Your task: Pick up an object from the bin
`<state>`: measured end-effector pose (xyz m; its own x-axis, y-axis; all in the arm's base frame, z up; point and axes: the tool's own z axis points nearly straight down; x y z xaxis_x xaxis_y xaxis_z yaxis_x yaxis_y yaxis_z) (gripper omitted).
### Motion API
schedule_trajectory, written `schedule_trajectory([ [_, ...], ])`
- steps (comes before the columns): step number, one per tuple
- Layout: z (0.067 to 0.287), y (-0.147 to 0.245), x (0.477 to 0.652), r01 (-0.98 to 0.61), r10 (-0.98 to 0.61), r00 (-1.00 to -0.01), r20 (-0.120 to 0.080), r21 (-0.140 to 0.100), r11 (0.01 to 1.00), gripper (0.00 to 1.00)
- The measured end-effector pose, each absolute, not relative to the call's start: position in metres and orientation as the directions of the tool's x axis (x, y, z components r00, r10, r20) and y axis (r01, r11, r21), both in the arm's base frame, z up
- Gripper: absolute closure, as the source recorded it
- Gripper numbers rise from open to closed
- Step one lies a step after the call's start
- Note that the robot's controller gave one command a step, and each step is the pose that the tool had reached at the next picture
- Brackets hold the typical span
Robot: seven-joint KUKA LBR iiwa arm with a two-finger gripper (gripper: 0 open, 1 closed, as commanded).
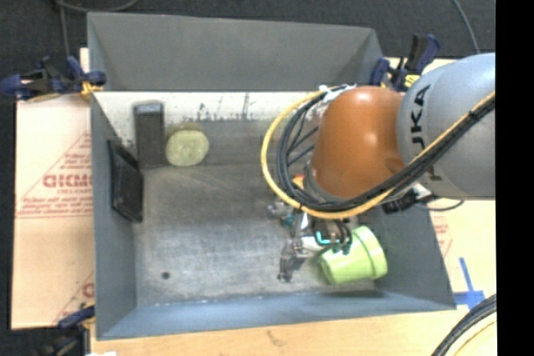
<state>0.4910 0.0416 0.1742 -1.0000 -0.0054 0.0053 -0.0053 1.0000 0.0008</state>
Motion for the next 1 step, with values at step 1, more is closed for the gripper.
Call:
schedule_trajectory([
  [1, 0.1779, 0.0414, 0.493, -0.003, -0.003, -1.0, -0.003, 0.001, 1.0, 0.0],
])
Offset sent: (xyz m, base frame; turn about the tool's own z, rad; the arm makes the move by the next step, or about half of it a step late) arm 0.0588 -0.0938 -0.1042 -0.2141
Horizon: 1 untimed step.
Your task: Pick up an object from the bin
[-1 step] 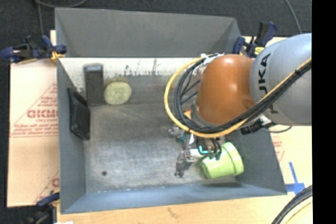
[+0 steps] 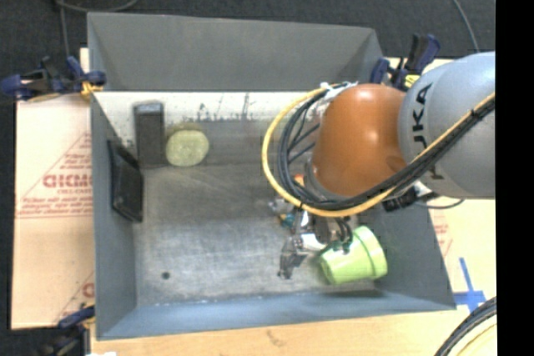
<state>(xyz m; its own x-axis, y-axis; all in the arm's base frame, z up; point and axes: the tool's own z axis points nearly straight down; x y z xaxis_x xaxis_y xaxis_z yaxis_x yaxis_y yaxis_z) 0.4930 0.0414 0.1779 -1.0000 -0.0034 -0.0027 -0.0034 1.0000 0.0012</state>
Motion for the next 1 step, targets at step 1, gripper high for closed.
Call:
schedule_trajectory([
  [1, 0.1317, 0.0002, 0.5203, -0.102, -0.102, -0.995, -0.007, -0.001, 0.995, 0.0],
])
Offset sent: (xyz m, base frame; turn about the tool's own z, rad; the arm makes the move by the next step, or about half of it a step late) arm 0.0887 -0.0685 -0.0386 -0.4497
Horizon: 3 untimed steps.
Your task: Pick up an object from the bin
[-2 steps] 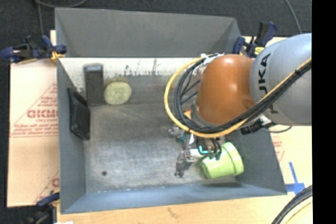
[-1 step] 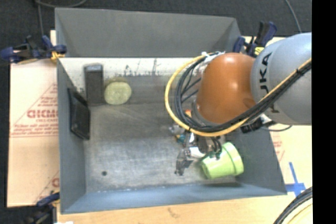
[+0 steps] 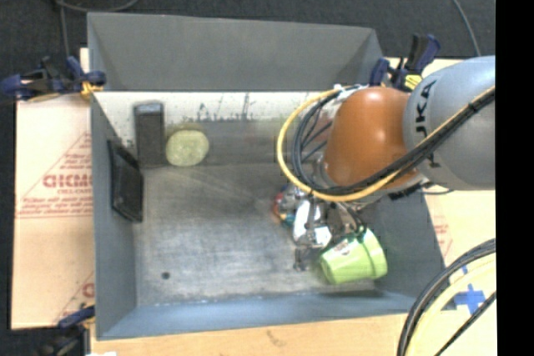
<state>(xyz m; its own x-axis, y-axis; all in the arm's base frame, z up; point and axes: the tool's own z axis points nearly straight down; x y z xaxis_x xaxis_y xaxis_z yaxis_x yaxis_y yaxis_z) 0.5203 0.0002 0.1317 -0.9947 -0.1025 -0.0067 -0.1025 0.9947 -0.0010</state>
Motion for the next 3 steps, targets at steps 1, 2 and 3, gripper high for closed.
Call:
schedule_trajectory([
  [1, 0.132, -0.021, 0.565, -0.394, -0.394, -0.919, -0.002, -0.001, 0.919, 0.0],
  [2, 0.13, -0.052, 0.57, -0.521, -0.521, -0.854, -0.003, -0.003, 0.854, 0.0],
  [3, 0.071, -0.091, 0.568, -0.582, -0.582, -0.813, -0.009, -0.006, 0.813, 0.0],
])
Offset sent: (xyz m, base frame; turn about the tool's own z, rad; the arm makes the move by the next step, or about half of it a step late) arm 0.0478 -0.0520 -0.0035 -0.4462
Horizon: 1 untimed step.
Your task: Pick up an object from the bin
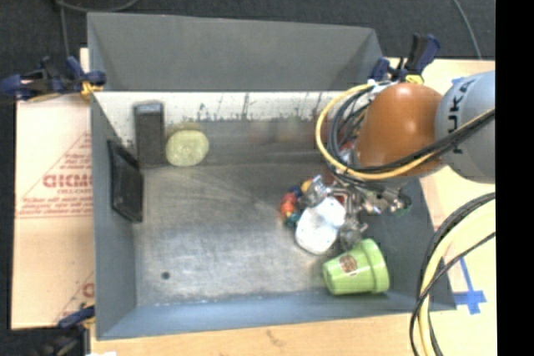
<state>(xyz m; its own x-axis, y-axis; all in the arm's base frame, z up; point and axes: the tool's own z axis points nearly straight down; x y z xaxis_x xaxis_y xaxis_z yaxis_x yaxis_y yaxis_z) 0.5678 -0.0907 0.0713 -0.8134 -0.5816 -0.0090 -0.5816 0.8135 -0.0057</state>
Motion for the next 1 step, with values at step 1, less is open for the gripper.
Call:
schedule_trajectory([
  [1, 0.0761, -0.0776, 0.5739, -0.708, -0.708, -0.706, -0.012, -0.017, 0.706, 1.0],
])
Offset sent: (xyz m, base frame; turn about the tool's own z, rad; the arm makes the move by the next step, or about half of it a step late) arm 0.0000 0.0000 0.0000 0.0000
